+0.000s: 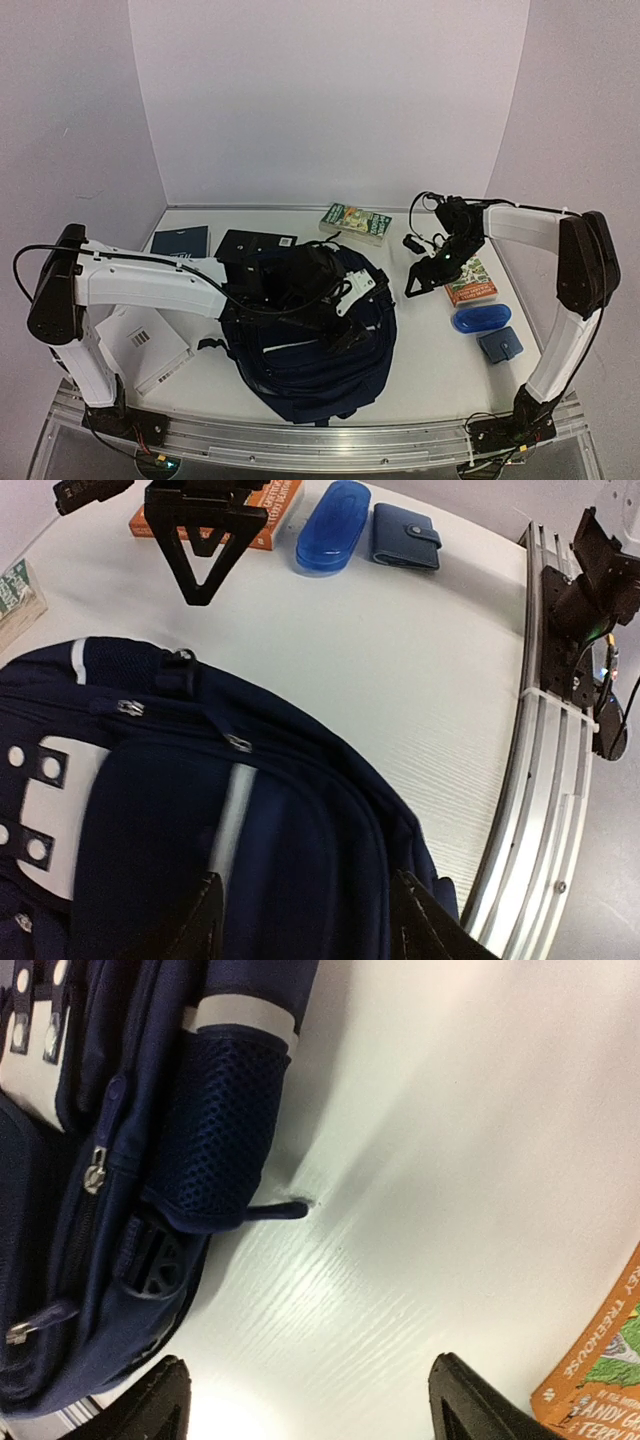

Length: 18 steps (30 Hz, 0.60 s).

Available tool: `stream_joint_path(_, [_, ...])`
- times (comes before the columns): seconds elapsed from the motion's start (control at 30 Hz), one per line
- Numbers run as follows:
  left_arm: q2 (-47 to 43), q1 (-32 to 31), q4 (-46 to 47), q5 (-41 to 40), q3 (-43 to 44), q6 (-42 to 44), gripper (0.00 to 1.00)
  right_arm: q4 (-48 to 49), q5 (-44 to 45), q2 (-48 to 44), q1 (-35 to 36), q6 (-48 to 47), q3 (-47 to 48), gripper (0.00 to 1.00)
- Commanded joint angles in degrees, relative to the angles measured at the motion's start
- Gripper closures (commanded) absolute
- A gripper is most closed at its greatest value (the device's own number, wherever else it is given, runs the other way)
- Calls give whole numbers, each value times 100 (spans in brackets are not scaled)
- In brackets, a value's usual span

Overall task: Pack the student bag
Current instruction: Unzip the student bag at the center of the board, then pick up the book from the center of the board.

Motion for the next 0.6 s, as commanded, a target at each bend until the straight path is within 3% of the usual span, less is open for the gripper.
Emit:
stream_joint_path(0.0, [-413,405,328,26,96,-743,30,4,271,-326,-2,-4,140,13])
stream_joint_path(0.17, [-1089,928,234,-451,-322,-1554,8,16,-94,-295,-4,289,429,7])
stream_joint_path(0.27, [-1434,1286,-117,-1221,-515,-2117,2,47,-379,-257,28,523,550,3])
stream_joint_path(0.4, [-1793,1960,-949,-2214,-600,-2793,0,141,-465,-263,182,730,661,2])
stream_joint_path(0.57, [-1344,3034,-2575,-2873,16,-3279,0,234,-434,-297,398,855,725,2])
